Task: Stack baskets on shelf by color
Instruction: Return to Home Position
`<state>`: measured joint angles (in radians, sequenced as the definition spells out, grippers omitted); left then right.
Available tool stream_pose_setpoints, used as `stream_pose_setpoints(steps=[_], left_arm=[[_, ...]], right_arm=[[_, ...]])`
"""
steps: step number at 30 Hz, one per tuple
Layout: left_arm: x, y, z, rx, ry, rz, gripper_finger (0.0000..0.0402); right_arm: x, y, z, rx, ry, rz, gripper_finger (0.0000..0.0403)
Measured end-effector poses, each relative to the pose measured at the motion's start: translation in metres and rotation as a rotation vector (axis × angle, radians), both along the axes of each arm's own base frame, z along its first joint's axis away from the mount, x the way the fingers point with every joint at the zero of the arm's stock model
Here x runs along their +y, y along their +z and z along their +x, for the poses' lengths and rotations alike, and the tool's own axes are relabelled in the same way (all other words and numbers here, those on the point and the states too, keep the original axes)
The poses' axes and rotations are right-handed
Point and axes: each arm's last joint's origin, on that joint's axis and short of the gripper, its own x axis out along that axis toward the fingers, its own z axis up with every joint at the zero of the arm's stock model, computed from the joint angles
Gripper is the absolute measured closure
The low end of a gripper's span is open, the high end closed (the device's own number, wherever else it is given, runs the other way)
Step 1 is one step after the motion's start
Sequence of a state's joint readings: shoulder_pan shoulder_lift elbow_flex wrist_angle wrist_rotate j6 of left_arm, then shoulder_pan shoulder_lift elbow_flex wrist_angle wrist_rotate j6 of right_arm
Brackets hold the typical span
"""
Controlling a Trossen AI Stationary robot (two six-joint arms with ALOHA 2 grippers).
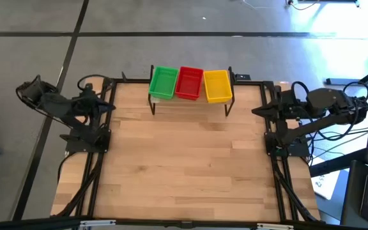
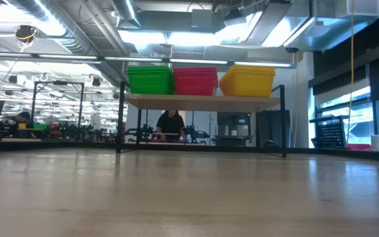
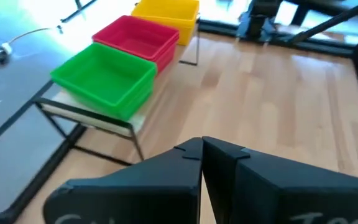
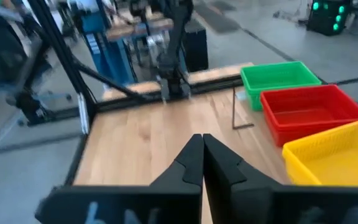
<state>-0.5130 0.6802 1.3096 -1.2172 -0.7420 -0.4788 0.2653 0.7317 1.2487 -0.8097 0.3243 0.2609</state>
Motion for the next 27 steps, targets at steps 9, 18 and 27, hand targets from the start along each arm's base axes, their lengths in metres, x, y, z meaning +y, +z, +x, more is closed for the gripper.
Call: stream_pose_setpoints(steps=[9, 18, 27], left_arm=[[0.003, -0.043, -0.010, -0.208, -0.117, -0.055, 0.0401], [0.009, -0.072, -0.024, -0.403, -0.222, -0.069, 0.0401], [0.017, -0.097, -0.040, -0.520, -0.257, -0.083, 0.0401]], right_arm=[[-0.004, -0.044, -0.022, -0.232, 0.075, 0.002, 0.0401], [-0.006, -0.077, -0.037, -0.359, 0.154, 0.010, 0.0402], [-0.008, -0.103, -0.044, -0.438, 0.151, 0.044, 0.0402]])
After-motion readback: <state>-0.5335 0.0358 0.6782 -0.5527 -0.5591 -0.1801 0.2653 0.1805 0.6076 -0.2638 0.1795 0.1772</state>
